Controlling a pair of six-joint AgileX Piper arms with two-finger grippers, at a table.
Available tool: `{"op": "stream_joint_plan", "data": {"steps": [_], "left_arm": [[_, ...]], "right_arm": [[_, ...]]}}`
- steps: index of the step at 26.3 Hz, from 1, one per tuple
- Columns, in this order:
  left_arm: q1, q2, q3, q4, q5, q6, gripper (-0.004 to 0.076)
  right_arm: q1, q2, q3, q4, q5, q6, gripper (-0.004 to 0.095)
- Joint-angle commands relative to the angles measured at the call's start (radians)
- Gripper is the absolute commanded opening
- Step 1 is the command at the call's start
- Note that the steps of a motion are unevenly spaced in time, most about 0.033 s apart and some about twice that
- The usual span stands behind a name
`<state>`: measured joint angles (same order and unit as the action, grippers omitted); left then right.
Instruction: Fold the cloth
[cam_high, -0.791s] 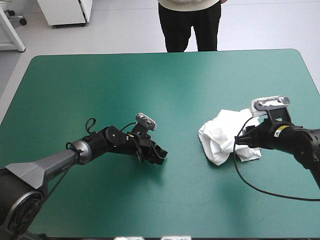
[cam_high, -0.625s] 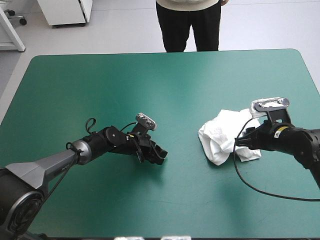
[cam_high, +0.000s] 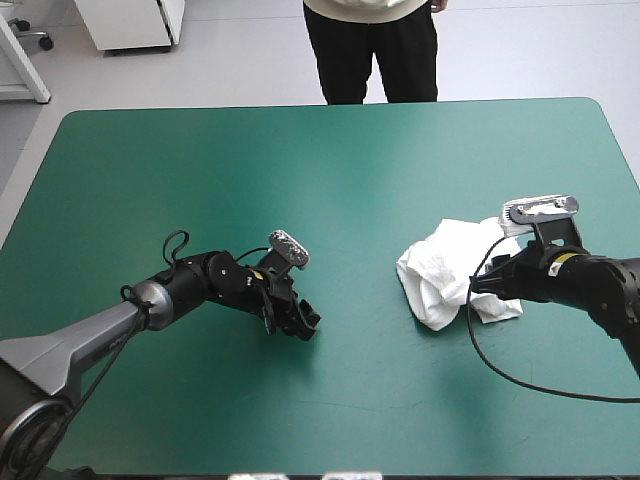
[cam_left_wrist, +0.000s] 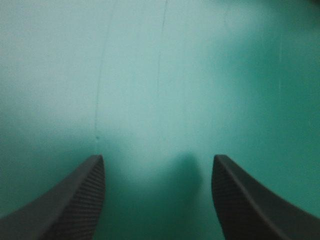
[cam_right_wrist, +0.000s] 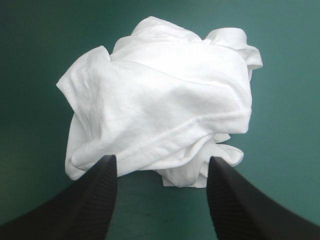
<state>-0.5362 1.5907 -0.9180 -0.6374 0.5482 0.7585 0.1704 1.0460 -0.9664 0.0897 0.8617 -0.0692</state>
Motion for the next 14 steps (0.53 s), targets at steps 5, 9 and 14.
{"op": "stream_joint_plan", "data": {"steps": [5,9,14], "left_arm": [[-0.001,-0.312,-0.223,0.692,0.307,-0.612,0.0456],[-0.001,-0.498,-0.309,0.889,0.469,-0.746,0.0456],[-0.001,-0.673,-0.347,1.054,0.638,-0.84,0.0456]], "right_arm": [[0.002,0.048,-0.036,0.005,-0.034,0.014,0.0513],[0.002,0.118,-0.061,0.005,-0.032,0.004,0.0513],[0.002,0.184,-0.169,0.004,-0.02,-0.014,0.0514]]}}
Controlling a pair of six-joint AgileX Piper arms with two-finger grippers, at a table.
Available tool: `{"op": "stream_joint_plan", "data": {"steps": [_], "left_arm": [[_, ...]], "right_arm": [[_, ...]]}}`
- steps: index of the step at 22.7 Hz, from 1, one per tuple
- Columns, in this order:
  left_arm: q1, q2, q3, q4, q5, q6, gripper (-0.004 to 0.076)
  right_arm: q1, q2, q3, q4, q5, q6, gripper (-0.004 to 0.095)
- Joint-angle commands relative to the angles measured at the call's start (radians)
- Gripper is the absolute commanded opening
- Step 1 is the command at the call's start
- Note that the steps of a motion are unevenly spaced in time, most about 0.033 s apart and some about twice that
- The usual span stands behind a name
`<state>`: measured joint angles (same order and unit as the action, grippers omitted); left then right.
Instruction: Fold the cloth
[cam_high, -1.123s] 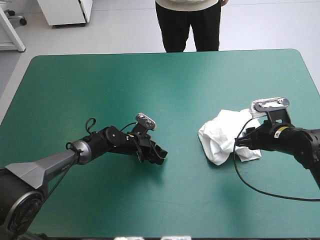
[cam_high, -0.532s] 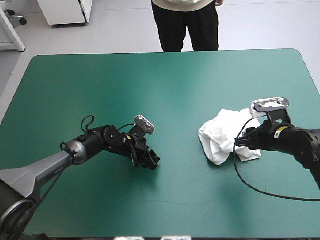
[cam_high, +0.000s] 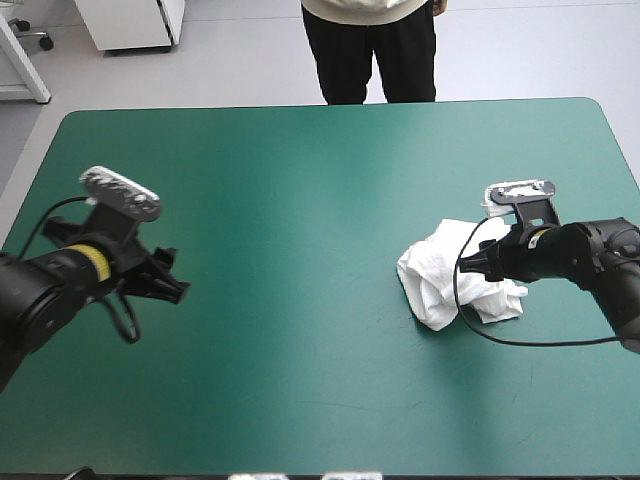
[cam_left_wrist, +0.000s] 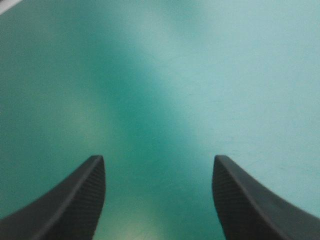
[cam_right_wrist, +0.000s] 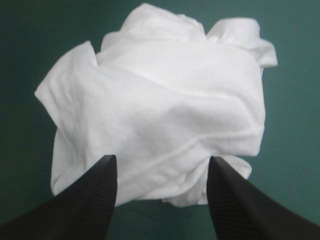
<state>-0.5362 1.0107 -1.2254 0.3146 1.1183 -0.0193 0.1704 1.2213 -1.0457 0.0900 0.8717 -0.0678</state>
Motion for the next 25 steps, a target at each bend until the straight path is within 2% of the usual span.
{"op": "stream_joint_plan", "data": {"steps": [1,3,5,10,14,22,25], "left_arm": [[-0.001,-0.12,-0.039,0.125,0.108,-0.081,0.0456],[-0.001,-0.181,-0.039,0.15,0.172,-0.09,0.0456],[0.0,-0.272,-0.045,0.148,0.169,-0.134,0.0456],[0.0,-0.385,-0.048,0.171,0.169,-0.175,0.0456],[0.0,-0.395,-0.048,0.161,0.168,-0.171,0.0456],[0.0,-0.386,-0.048,0.168,0.165,-0.169,0.0456],[0.0,-0.386,-0.048,0.168,0.151,-0.169,0.0456]], "right_arm": [[0.002,0.021,-0.112,0.003,-0.011,-0.015,0.0513],[0.002,0.058,-0.17,0.003,0.04,-0.027,0.0514],[0.002,0.116,-0.227,0.001,0.085,-0.029,0.0513],[0.002,0.23,-0.282,0.005,0.094,-0.037,0.0514],[0.002,0.346,-0.296,0.021,0.125,-0.056,0.0513],[0.002,0.543,-0.294,0.023,0.102,-0.083,0.0511],[0.002,0.584,-0.294,0.093,0.1,-0.112,0.0508]]}}
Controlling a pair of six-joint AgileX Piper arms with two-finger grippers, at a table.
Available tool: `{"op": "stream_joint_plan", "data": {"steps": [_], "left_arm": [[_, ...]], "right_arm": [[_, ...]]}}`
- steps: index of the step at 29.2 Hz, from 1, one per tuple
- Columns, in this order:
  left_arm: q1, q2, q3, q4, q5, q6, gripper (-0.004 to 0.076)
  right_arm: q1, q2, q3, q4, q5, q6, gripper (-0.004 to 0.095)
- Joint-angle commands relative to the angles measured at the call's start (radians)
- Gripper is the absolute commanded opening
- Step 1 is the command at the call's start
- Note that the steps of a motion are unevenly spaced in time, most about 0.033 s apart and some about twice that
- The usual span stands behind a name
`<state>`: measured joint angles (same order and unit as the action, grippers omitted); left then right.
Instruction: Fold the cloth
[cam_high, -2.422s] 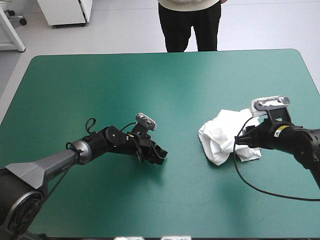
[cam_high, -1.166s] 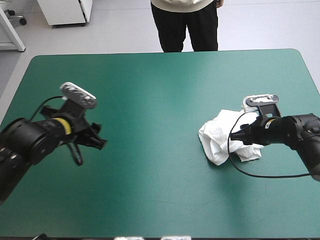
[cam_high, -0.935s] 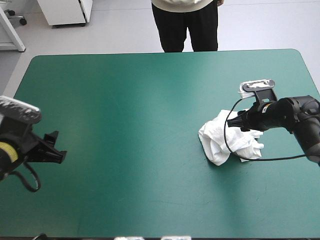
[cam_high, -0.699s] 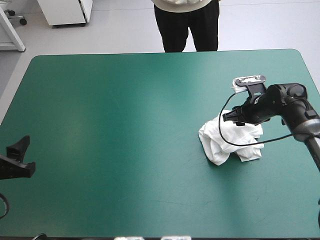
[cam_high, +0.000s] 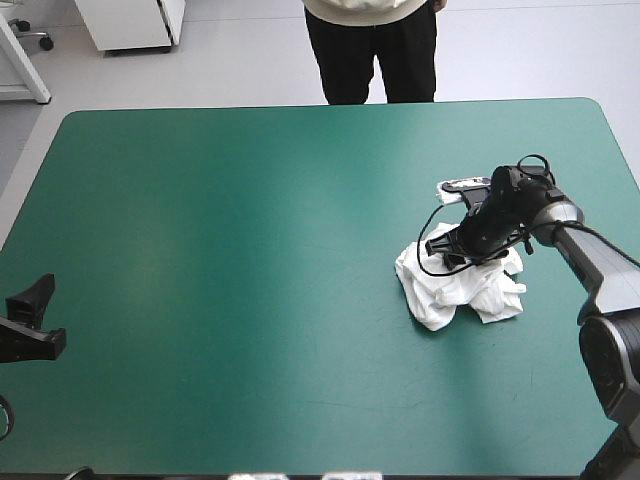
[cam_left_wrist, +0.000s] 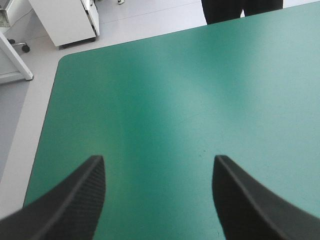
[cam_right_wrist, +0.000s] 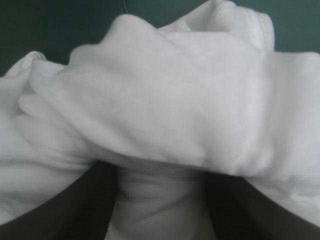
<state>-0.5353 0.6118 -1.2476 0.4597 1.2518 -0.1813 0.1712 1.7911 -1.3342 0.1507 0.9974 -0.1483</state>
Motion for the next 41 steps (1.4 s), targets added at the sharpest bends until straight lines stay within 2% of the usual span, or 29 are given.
{"op": "stream_joint_plan", "data": {"steps": [1,3,6,18,26,29,34,41], "left_arm": [[-0.001,0.013,-0.026,0.023,0.015,-0.007,0.0456],[-0.001,0.013,-0.026,0.023,0.011,-0.009,0.0456],[-0.001,0.013,-0.026,0.023,0.0,-0.013,0.0456],[-0.001,0.013,-0.026,0.023,-0.015,-0.013,0.0456],[-0.001,0.013,-0.026,0.015,-0.006,-0.013,0.0456],[-0.001,0.013,-0.026,0.013,0.012,-0.013,0.0456],[-0.001,0.013,-0.026,-0.003,0.036,-0.01,0.0456],[-0.001,0.028,-0.026,-0.058,0.035,-0.009,0.0456]], "right_arm": [[0.001,0.016,-0.006,0.066,-0.025,-0.051,0.0502],[0.011,0.018,-0.006,0.15,-0.023,-0.11,0.0469],[0.055,0.018,-0.006,0.201,-0.027,-0.145,0.0427],[0.463,0.028,-0.04,0.199,-0.092,-0.147,0.0424],[0.697,0.063,-0.261,0.207,-0.078,-0.129,0.0424],[0.738,0.079,-0.333,0.168,-0.06,-0.097,0.0424],[0.736,0.09,-0.365,0.123,-0.032,-0.058,0.0424],[0.734,0.016,-0.365,-0.045,0.0,-0.01,0.0424]]}}
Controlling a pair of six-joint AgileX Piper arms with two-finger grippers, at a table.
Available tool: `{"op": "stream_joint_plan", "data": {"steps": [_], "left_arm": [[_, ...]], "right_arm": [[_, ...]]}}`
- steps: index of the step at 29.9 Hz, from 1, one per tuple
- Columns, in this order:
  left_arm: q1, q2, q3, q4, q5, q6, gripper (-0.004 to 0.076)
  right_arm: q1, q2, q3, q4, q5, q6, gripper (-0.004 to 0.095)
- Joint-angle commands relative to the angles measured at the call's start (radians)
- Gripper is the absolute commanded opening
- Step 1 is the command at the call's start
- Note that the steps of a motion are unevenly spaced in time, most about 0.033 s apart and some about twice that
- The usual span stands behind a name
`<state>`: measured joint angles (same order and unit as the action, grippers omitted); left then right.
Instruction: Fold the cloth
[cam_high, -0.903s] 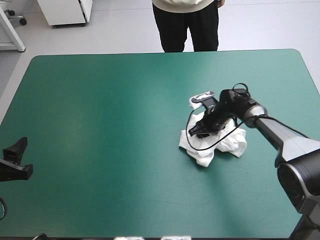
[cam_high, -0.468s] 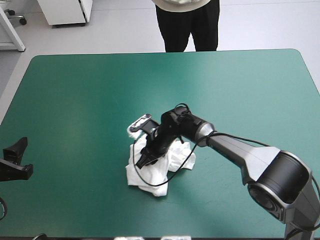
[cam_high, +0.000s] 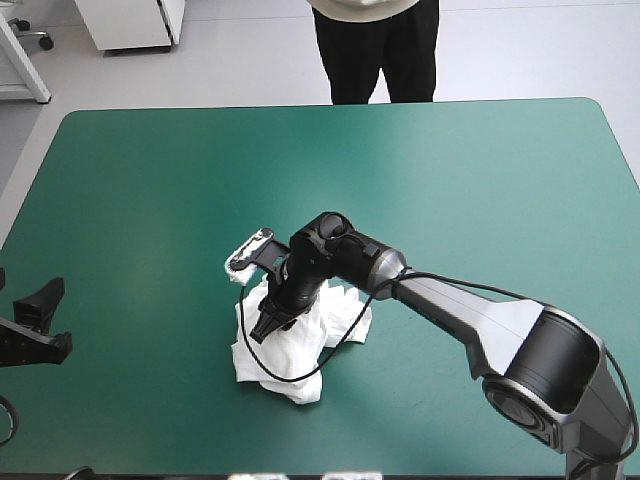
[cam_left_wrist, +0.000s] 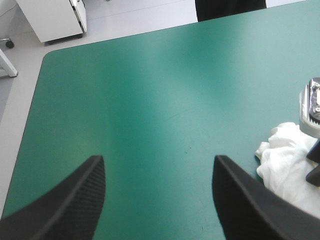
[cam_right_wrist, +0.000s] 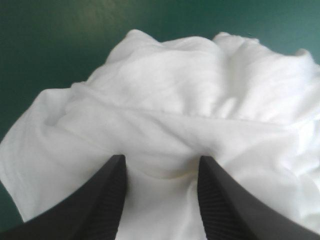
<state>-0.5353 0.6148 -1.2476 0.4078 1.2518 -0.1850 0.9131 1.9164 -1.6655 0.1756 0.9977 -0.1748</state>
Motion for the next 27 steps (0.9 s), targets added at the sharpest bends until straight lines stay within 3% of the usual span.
{"op": "stream_joint_plan", "data": {"steps": [1,8,14,16,22,27], "left_arm": [[-0.001,0.033,-0.026,-0.027,0.035,-0.002,0.0456],[-0.001,0.135,-0.002,-0.246,0.035,0.159,0.0456],[-0.001,0.169,0.177,-0.298,0.013,0.203,0.0456],[-0.001,0.169,0.262,-0.342,-0.043,0.167,0.0456],[-0.001,0.204,0.51,-0.516,-0.408,0.125,0.0456],[-0.001,0.331,0.557,-0.559,-0.445,0.142,0.0456]], "right_arm": [[-0.008,-0.13,-0.034,-0.101,0.005,0.037,0.0424],[-0.129,-0.394,-0.034,-0.159,0.041,0.095,0.0424],[-0.291,-0.581,-0.034,-0.218,0.157,0.104,0.0424],[-0.328,-0.617,-0.034,-0.241,0.217,0.099,0.0424],[-0.378,-0.671,-0.034,-0.283,0.243,0.099,0.0424],[-0.378,-0.67,-0.034,-0.278,0.248,0.099,0.0424]]}}
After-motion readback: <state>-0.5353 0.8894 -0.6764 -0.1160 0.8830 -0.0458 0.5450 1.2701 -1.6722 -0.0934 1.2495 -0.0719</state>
